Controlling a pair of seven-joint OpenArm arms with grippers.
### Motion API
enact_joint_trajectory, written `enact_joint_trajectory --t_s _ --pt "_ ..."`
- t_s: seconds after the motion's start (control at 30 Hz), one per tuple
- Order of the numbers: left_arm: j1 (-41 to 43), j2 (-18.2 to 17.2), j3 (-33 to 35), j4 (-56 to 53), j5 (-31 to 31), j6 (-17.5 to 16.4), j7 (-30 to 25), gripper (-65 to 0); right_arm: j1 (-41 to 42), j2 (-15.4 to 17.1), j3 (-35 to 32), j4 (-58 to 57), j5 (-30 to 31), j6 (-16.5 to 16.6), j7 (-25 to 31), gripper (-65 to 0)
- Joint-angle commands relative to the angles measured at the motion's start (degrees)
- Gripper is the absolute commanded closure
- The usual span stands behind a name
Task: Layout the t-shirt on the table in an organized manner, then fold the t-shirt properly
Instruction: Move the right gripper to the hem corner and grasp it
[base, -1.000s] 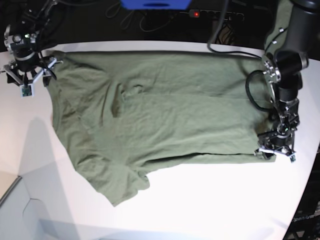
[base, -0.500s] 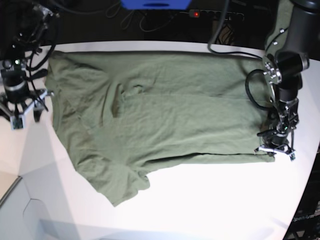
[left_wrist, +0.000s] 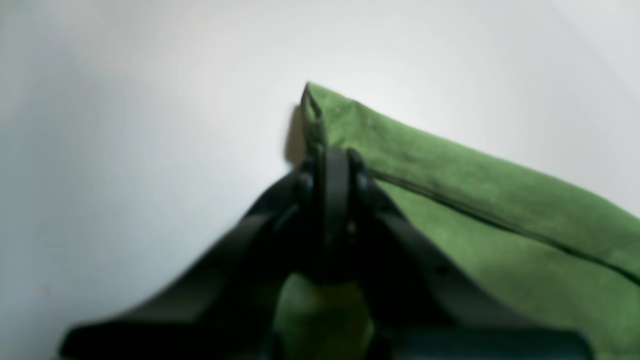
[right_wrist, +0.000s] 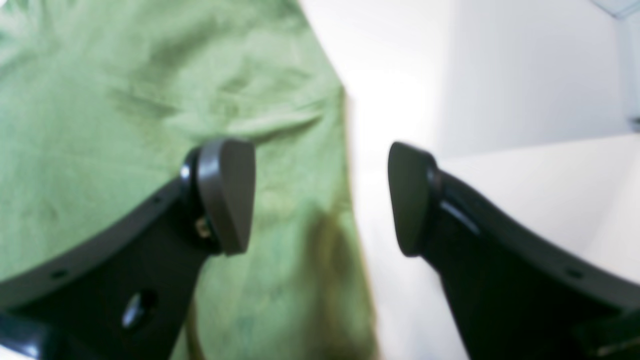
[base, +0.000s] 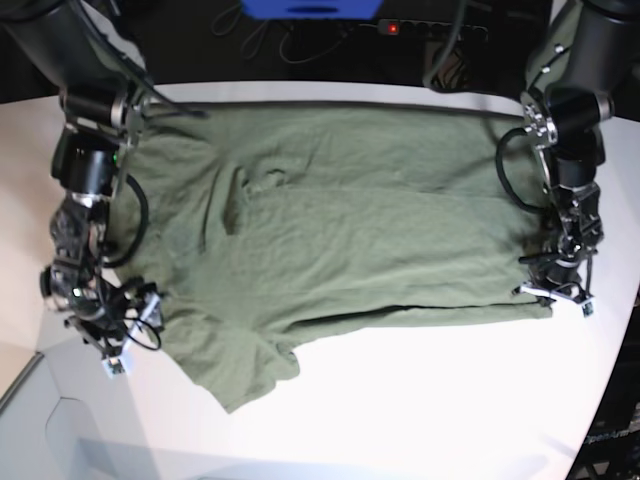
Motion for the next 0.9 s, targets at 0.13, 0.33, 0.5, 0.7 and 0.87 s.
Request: enact_joint_trajectory --t_s 0.13,0.33,0.5,0.7,0.87 --pt "-1.3 -0.6 0.0 1.5 0.1 0.2 0.0 -0.2 4.0 0.4 0.1 -7.4 0.6 -0.6 7.8 -42.0" --pt "-1.3 -0.6 0.0 1.5 0.1 0.2 0.0 -0.2 4.3 1.8 0.1 -11.4 0.7 -7.4 15.2 -42.0" --pt "-1.3 -0.6 0.0 1.5 0.1 0.2 0.0 -0.2 4.2 2.4 0.2 -13.0 0.7 -8.5 20.0 -41.9" --pt "-1.2 -0.6 0.0 1.2 0.1 0.2 0.0 -0.2 4.9 2.4 0.9 -21.3 0.7 -11.4 23.3 -41.9" --pt "-0.1 -0.6 0.0 1.4 0.1 0.2 -0.1 -0.2 5.5 2.4 0.7 -25.5 0.7 -11.4 25.3 -41.2"
